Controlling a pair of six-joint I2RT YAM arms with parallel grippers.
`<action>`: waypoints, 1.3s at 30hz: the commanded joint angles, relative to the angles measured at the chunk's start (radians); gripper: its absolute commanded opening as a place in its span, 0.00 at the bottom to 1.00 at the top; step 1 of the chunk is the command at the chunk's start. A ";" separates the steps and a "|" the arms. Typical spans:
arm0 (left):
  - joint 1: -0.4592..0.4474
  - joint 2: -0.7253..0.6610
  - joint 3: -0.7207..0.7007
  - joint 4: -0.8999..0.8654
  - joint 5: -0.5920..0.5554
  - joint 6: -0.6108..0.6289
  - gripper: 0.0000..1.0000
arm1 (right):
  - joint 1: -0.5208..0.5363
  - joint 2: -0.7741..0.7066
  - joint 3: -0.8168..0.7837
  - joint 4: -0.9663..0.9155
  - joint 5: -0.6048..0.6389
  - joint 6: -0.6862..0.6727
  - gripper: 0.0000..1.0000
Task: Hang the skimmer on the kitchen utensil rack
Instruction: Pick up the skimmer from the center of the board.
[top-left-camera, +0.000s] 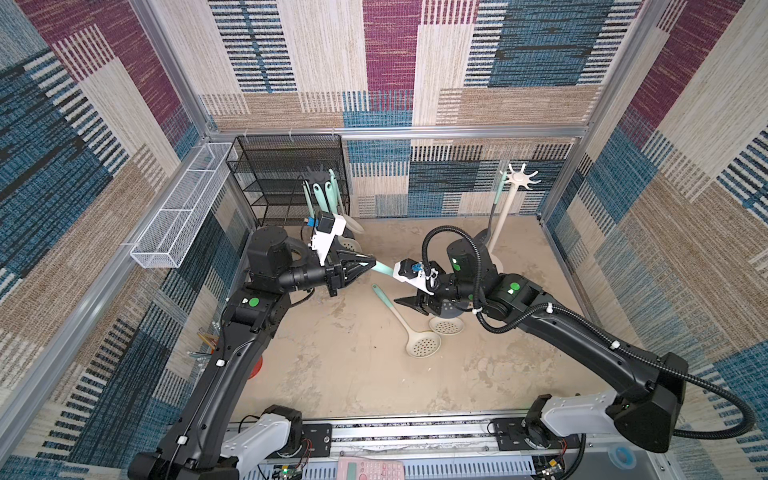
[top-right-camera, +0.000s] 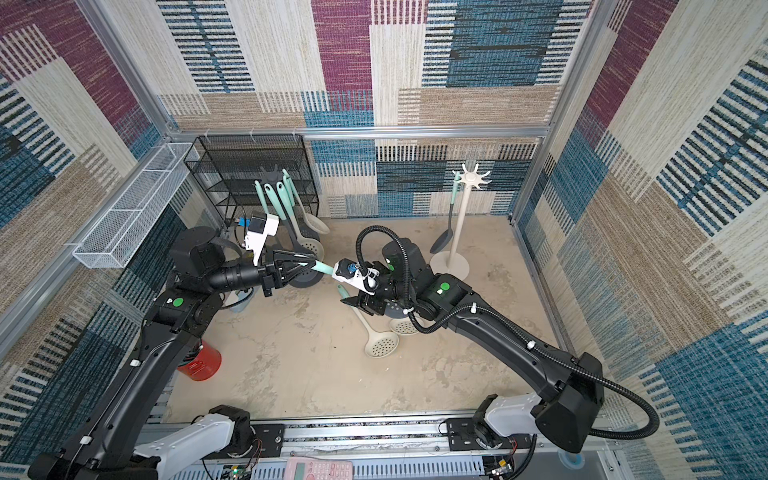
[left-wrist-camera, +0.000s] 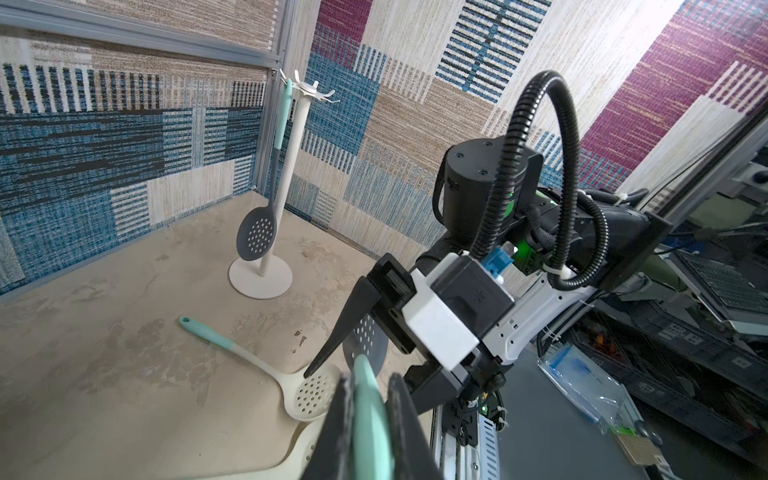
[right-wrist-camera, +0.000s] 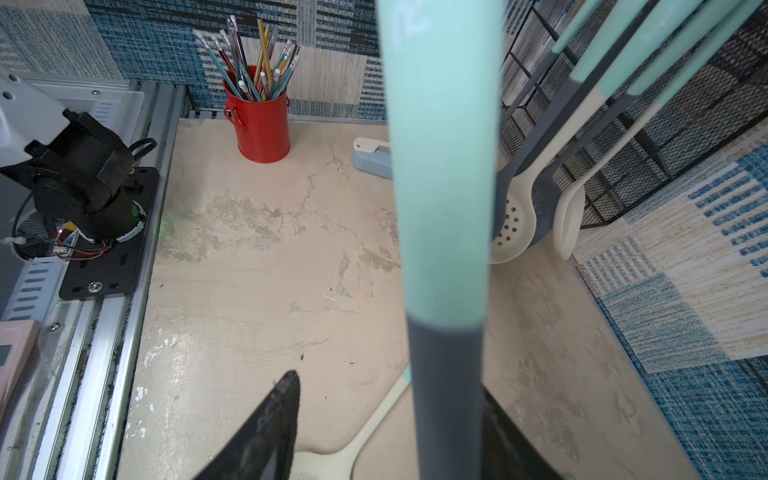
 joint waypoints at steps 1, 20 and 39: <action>0.001 0.008 0.029 -0.052 0.042 0.128 0.00 | 0.000 0.000 0.017 -0.002 -0.039 -0.018 0.60; 0.001 -0.012 -0.006 -0.117 -0.078 0.280 0.00 | -0.044 0.086 0.048 -0.075 -0.099 -0.057 0.00; 0.001 -0.047 -0.199 0.053 -0.329 0.172 0.78 | -0.251 0.018 -0.310 0.493 -0.049 0.261 0.00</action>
